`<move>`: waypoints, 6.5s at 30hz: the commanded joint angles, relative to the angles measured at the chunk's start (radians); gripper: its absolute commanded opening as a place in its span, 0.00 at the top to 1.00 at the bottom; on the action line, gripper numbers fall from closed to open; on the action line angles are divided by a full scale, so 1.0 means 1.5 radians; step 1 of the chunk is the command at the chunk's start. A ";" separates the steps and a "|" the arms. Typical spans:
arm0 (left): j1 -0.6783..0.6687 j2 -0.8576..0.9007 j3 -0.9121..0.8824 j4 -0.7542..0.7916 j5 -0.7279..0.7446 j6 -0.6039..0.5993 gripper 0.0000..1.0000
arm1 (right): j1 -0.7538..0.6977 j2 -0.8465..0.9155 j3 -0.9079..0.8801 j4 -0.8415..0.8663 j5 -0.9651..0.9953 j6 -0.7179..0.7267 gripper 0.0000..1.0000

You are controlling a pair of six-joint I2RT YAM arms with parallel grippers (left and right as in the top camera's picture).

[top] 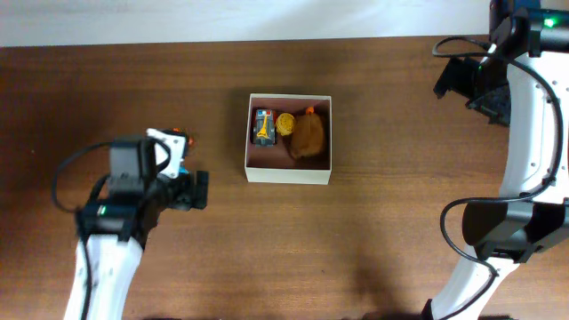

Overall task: Pack container
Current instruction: 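Reach the left gripper down to the pink plush pig and grasp it, then carry the pig over the box and lower it into the front-left corner, then open the left gripper and move it back to the blue ball, then grasp the blue ball with the left gripper and lift it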

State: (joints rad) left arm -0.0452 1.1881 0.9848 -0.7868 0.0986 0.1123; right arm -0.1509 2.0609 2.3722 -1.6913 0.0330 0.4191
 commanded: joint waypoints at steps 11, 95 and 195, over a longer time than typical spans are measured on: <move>0.003 0.221 0.013 0.121 0.009 0.011 0.00 | -0.001 0.004 -0.001 0.000 -0.001 0.006 0.01; 0.038 0.391 0.176 0.281 -0.239 -0.055 0.99 | -0.001 0.004 -0.001 0.000 -0.001 0.006 0.01; -0.047 0.340 0.199 -0.117 -0.141 -0.124 0.00 | -0.001 0.004 -0.001 0.000 -0.001 0.006 0.01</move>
State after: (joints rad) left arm -0.1200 1.6669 1.3003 -0.9722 -0.1337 -0.1112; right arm -0.1509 2.0617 2.3722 -1.6909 0.0330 0.4194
